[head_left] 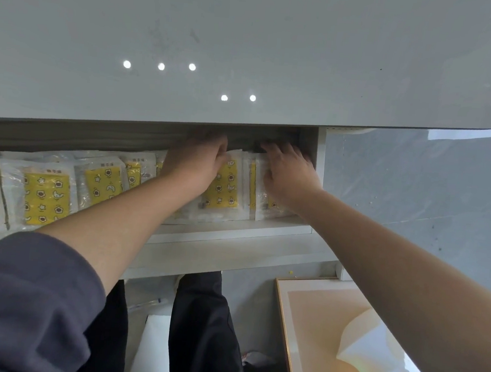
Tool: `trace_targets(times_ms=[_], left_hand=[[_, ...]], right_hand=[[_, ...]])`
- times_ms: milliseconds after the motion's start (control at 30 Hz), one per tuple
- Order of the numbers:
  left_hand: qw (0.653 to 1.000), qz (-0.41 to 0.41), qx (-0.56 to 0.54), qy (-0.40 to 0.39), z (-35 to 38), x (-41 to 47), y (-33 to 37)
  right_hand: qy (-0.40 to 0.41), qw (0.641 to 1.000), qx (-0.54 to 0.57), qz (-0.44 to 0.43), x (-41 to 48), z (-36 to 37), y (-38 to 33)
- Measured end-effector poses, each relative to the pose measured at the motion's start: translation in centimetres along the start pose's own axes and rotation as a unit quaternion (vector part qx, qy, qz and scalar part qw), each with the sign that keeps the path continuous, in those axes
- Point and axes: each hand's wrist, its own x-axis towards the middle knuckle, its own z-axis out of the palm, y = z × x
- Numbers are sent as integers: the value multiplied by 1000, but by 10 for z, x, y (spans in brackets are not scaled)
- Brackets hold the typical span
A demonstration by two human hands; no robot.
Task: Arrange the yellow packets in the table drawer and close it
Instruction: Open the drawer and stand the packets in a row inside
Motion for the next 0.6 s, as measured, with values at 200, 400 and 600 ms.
trace_targets(times_ms=[200,400,600], left_hand=[[999,-10,41,19,12,-3,5],[991,-5,130,29,17,-11,8],[989,26,138,36,17,-21,8]], right_hand=[[-16,1000,-23,6,5,-2,-4],[-4,999,-40,8,3,0,-4],[21,999,11,32,-7,2,1]])
